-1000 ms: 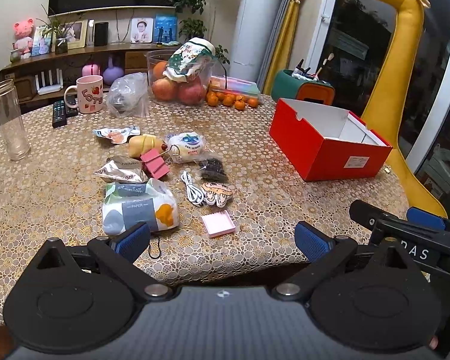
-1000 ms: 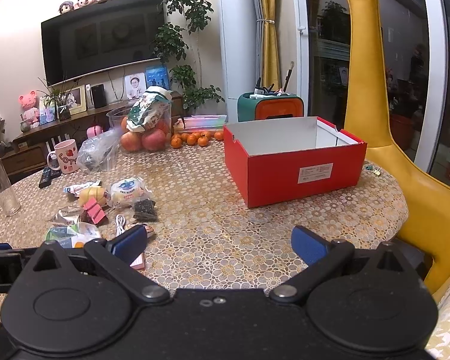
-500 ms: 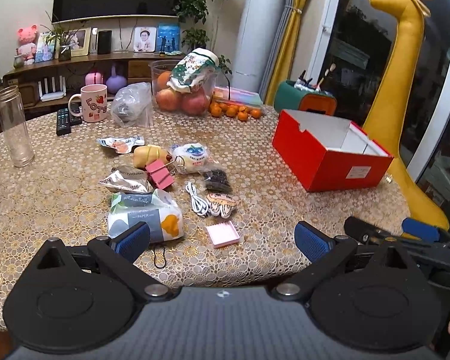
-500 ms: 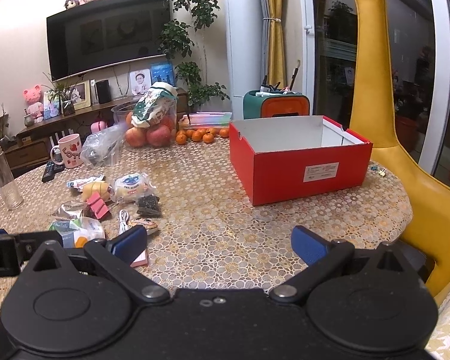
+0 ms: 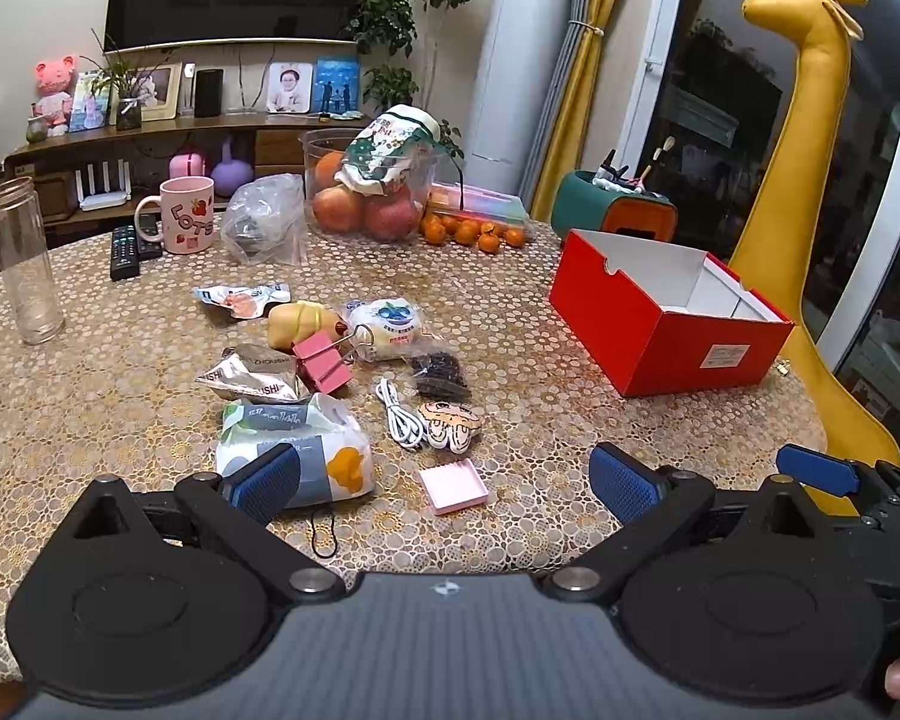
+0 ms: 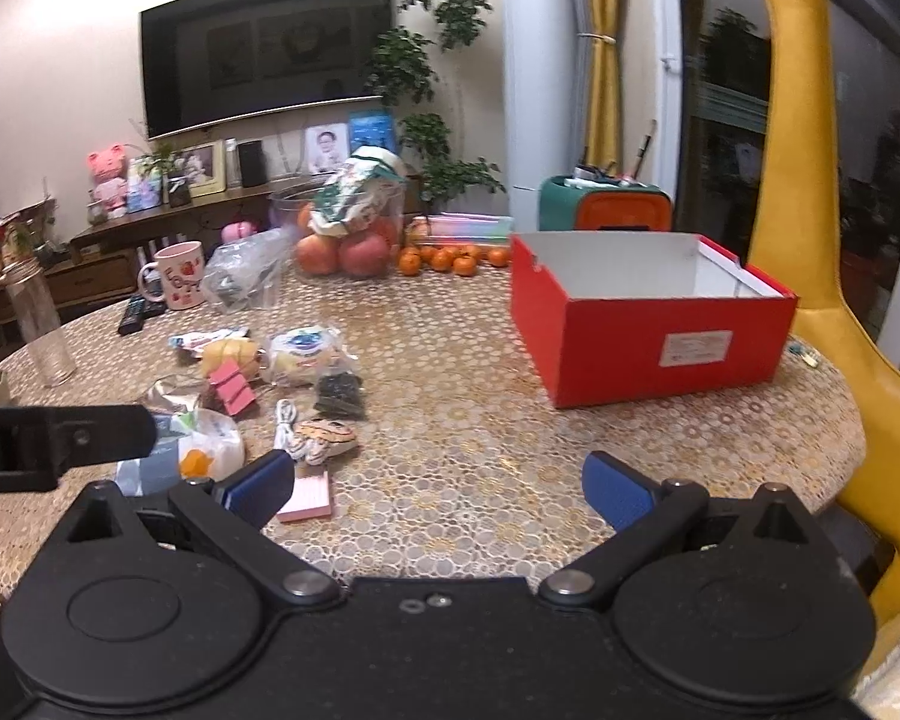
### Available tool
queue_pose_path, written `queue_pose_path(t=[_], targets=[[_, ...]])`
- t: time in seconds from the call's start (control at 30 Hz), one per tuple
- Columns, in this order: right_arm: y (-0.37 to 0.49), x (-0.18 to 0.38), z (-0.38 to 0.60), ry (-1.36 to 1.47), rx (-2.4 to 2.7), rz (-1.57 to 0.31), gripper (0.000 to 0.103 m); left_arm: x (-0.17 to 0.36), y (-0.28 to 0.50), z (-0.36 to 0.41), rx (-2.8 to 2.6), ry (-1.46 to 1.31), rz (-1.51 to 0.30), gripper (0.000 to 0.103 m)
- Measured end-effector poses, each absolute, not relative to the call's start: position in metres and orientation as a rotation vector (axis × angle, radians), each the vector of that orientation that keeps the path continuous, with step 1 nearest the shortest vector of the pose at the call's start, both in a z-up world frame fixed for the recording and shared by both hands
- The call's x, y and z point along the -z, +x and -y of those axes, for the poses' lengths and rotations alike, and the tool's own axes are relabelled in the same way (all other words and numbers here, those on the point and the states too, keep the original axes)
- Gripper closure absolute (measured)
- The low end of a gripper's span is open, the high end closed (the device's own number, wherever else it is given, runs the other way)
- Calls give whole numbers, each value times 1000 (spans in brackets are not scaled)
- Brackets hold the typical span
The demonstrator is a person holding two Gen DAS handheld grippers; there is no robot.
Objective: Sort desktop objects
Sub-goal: 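Move both grippers toward the pink sticky-note pad and tissue pack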
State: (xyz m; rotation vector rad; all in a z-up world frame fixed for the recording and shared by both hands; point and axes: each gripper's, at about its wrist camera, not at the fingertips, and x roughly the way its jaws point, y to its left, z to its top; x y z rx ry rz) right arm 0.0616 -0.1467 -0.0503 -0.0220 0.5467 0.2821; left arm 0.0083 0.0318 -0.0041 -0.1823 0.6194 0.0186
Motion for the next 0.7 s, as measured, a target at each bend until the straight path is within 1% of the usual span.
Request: queue_pose_path(t=[0.23,0.5,0.7], targets=[[76,62,141,-25,-316,-568,1,22,28,-50,-46,-224,-643,0],[90,86,120,-104,-386,-583,1,54,50,-63,-96,-151,-670,0],[103,104,104,-143,-414,-616,2,68,69,-81,-114,-153,-681,0]])
